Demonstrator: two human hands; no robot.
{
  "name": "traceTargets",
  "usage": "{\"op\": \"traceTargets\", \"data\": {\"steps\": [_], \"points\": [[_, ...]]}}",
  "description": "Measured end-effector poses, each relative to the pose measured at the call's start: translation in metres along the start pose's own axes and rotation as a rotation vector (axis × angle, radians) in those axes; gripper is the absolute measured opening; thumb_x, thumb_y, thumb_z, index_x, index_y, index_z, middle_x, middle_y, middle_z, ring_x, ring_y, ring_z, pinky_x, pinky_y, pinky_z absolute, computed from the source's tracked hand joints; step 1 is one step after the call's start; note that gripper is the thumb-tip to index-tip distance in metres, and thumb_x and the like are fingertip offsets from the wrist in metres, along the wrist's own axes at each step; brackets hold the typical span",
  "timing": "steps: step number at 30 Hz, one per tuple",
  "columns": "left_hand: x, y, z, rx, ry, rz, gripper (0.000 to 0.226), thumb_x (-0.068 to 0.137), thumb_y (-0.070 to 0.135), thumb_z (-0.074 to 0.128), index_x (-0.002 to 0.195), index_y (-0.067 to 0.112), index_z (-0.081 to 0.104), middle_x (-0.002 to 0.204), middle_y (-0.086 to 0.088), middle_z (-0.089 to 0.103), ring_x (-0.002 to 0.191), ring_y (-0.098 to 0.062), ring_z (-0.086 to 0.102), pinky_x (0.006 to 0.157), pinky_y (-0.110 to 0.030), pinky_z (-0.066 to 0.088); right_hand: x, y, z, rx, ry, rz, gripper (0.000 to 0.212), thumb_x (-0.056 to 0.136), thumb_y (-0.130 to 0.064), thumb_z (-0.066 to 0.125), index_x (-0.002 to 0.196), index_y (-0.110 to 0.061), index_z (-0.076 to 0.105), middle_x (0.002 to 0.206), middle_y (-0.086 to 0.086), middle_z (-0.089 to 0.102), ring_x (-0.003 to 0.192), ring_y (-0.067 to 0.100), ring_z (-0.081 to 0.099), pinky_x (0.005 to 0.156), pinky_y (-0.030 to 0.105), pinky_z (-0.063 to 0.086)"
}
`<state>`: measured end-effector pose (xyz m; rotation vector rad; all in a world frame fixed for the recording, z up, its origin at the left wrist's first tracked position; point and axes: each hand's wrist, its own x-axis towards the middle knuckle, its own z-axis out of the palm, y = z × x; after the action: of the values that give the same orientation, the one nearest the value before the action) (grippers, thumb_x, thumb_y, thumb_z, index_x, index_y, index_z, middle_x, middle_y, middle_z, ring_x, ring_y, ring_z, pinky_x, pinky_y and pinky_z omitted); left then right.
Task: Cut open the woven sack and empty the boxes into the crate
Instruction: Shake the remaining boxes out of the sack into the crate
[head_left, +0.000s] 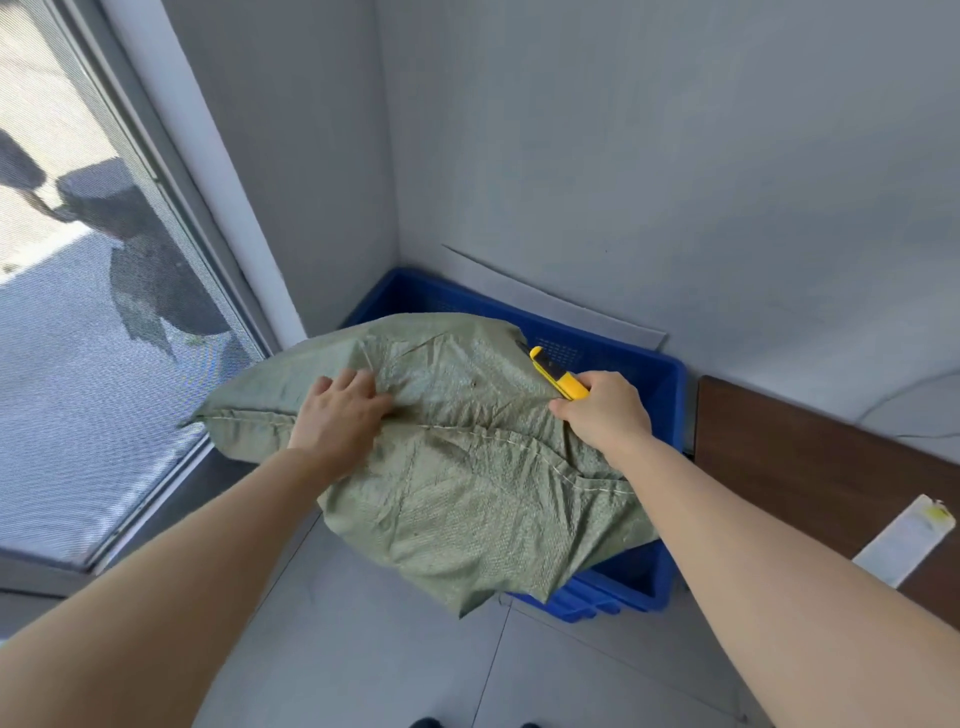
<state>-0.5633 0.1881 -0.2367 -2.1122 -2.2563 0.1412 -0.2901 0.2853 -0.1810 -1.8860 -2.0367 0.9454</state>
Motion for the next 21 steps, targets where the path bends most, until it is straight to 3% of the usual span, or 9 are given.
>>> {"op": "traceTargets", "data": {"steps": [5, 9, 11, 13, 18, 21], "points": [[0.015, 0.002, -0.011, -0.214, 0.009, -0.143, 0.016, 0.092, 0.006, 0.045, 0.09, 0.021, 0.053, 0.087, 0.0, 0.062, 0.085, -0.025, 0.061, 0.077, -0.036, 0.046, 0.002, 0.001, 0.001, 0.019, 0.043, -0.008, 0.031, 0.085, -0.031, 0.07, 0.062, -0.027, 0.05, 0.062, -0.005, 0.05, 0.056, 0.016, 0.047, 0.051, 0.027, 0.032], [0.021, -0.004, -0.016, -0.35, 0.008, -0.283, 0.015, 0.094, 0.008, 0.039, 0.099, 0.017, 0.05, 0.086, -0.003, 0.062, 0.072, -0.027, 0.059, 0.06, -0.039, 0.053, 0.001, 0.008, -0.002, 0.051, 0.045, 0.014, 0.029, 0.084, -0.03, 0.07, 0.061, -0.026, 0.052, 0.061, -0.002, 0.05, 0.058, 0.019, 0.049, 0.051, 0.027, 0.032], [0.023, -0.007, -0.018, -0.399, 0.01, -0.305, 0.026, 0.092, 0.008, 0.037, 0.107, 0.021, 0.054, 0.096, -0.004, 0.064, 0.079, -0.029, 0.061, 0.059, -0.037, 0.05, -0.001, 0.016, -0.006, 0.017, 0.072, 0.053, 0.021, 0.085, -0.031, 0.069, 0.069, -0.02, 0.06, 0.061, -0.002, 0.051, 0.058, 0.021, 0.049, 0.05, 0.027, 0.032], [0.023, -0.006, -0.02, -0.39, 0.003, -0.31, 0.034, 0.09, 0.008, 0.034, 0.113, 0.023, 0.056, 0.105, -0.005, 0.066, 0.086, -0.03, 0.062, 0.059, -0.035, 0.047, -0.002, 0.025, -0.011, -0.048, 0.1, 0.101, 0.026, 0.086, -0.034, 0.067, 0.069, -0.018, 0.056, 0.06, -0.002, 0.05, 0.055, 0.019, 0.048, 0.05, 0.027, 0.031], [0.026, 0.0, -0.027, -0.364, -0.012, -0.392, 0.023, 0.089, 0.007, 0.033, 0.101, 0.015, 0.051, 0.094, -0.011, 0.062, 0.077, -0.029, 0.054, 0.059, -0.036, 0.042, -0.004, 0.037, -0.023, -0.185, 0.128, 0.235, 0.031, 0.086, -0.041, 0.065, 0.066, -0.022, 0.051, 0.065, -0.002, 0.054, 0.059, 0.019, 0.052, 0.051, 0.026, 0.033], [0.028, 0.0, -0.032, -0.392, -0.017, -0.431, 0.014, 0.088, 0.005, 0.033, 0.09, 0.013, 0.043, 0.087, -0.01, 0.053, 0.078, -0.029, 0.05, 0.063, -0.039, 0.041, -0.006, 0.045, -0.033, -0.243, 0.127, 0.321, 0.042, 0.076, -0.057, 0.069, 0.076, -0.017, 0.056, 0.074, 0.001, 0.06, 0.075, 0.025, 0.061, 0.055, 0.027, 0.039]]}}
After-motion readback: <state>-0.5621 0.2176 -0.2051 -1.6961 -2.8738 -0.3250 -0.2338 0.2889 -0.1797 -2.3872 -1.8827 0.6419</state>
